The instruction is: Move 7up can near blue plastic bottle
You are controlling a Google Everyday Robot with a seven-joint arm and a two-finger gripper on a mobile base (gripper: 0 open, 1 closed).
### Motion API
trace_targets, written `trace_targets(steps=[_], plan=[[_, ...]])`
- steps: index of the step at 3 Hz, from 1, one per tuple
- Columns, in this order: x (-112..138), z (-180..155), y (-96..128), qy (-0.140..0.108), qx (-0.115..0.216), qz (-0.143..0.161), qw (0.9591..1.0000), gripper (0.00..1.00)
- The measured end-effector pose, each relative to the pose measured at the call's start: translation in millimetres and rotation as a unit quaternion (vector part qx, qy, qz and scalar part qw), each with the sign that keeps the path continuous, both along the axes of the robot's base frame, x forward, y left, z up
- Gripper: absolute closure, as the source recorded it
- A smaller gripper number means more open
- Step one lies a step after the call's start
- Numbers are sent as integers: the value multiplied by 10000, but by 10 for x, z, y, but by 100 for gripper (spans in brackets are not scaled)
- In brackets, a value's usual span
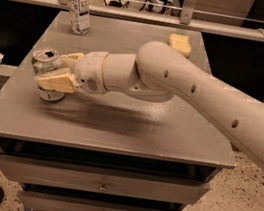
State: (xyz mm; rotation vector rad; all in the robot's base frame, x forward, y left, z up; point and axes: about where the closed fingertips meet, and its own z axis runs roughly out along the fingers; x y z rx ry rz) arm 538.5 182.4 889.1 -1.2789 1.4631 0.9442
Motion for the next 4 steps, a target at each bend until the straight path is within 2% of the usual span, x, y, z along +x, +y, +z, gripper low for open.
trace_targets(steps=[1, 2, 3, 4], plan=[[115, 173, -143, -127, 59, -236, 9996, 85], [406, 591, -502, -502, 54, -582, 9970, 100], [430, 578, -473, -529, 68, -567, 9970, 100], [702, 662, -494, -787, 177, -665, 9945, 100]])
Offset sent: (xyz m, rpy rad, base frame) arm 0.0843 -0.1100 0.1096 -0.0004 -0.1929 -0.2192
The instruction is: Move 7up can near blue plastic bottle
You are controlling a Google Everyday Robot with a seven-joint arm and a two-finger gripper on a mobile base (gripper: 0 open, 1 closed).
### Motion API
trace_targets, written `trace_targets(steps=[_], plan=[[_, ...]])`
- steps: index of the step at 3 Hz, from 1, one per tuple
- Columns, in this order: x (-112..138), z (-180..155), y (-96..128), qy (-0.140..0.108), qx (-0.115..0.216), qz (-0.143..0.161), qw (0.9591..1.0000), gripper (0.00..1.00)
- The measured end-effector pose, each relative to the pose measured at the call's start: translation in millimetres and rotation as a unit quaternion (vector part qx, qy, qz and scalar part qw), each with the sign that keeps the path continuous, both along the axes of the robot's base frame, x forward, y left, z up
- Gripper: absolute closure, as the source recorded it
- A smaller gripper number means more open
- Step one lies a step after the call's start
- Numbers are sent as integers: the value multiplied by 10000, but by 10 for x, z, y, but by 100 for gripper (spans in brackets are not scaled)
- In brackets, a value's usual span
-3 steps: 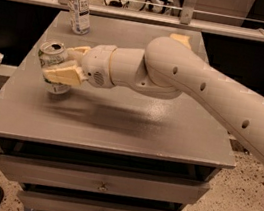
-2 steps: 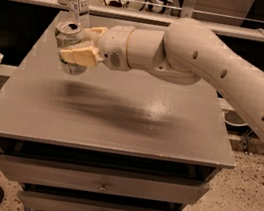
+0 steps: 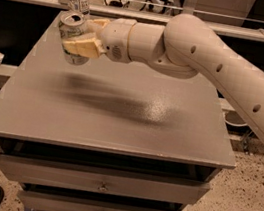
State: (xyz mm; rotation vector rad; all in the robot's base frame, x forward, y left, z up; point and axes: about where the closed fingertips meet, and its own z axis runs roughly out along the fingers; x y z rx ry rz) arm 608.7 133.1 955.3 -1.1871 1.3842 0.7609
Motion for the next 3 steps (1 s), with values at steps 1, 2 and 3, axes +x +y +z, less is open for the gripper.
trace_targets(steps=[1, 2, 3], plan=[[755, 30, -10, -196, 7, -205, 9996, 100], [1327, 72, -73, -268, -49, -477, 9985, 100], [1729, 46, -235, -239, -243, -817, 9961, 100]])
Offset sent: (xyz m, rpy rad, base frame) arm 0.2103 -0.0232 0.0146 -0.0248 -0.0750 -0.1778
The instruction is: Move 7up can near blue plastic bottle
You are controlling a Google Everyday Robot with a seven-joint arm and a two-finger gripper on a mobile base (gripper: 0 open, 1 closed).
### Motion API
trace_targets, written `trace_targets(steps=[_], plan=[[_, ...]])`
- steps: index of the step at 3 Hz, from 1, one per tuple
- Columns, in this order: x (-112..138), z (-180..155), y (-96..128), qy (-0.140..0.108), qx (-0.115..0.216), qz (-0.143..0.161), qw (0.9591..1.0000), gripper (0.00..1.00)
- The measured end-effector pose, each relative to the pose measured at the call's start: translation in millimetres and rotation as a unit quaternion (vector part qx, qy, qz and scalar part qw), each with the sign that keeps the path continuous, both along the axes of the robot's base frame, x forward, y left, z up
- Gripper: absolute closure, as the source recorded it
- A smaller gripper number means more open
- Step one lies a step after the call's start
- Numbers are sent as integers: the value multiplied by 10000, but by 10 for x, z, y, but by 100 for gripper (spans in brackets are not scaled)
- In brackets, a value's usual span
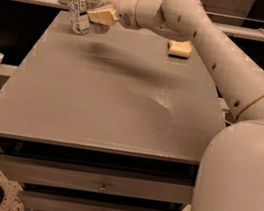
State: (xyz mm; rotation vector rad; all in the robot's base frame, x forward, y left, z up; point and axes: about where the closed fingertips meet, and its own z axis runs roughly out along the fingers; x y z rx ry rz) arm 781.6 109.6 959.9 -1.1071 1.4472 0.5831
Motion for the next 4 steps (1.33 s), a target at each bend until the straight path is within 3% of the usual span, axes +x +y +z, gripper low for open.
trace_targets(steps=[1, 2, 3, 4], plan=[[239, -114, -138, 156, -89, -248, 9995, 100], [470, -211, -121, 349, 223, -317, 9986, 99], [587, -235, -15, 592, 711, -266, 9954, 75], [621, -238, 76, 702, 815, -236, 9939, 53]])
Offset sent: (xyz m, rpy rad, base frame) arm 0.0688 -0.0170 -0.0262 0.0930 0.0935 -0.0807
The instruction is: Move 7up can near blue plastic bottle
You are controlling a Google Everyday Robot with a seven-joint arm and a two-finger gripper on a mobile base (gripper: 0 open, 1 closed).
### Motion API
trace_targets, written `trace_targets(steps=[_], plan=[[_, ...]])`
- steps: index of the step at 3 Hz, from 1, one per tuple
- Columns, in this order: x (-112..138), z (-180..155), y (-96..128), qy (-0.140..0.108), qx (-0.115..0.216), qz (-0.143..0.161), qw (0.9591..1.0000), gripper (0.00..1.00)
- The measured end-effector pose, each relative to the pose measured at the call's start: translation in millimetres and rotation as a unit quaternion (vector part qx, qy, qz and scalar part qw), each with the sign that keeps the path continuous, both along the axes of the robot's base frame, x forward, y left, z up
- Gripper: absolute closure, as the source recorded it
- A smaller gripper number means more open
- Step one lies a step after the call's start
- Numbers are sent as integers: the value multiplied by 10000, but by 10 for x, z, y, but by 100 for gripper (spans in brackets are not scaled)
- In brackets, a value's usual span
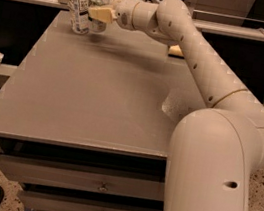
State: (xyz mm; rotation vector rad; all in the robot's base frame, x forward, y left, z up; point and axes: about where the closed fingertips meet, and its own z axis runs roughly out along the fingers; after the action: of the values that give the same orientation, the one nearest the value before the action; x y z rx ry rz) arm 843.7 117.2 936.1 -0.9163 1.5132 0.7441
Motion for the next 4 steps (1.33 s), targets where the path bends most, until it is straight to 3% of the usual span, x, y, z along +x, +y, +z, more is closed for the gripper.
trace_targets(steps=[1, 2, 3, 4], plan=[[40, -10, 104, -13, -220, 69, 9997, 22], [59, -99, 166, -3, -434, 153, 9989, 1], [55, -200, 202, 68, -485, 190, 9986, 0], [-36, -223, 78, 51, -489, 159, 9987, 0]])
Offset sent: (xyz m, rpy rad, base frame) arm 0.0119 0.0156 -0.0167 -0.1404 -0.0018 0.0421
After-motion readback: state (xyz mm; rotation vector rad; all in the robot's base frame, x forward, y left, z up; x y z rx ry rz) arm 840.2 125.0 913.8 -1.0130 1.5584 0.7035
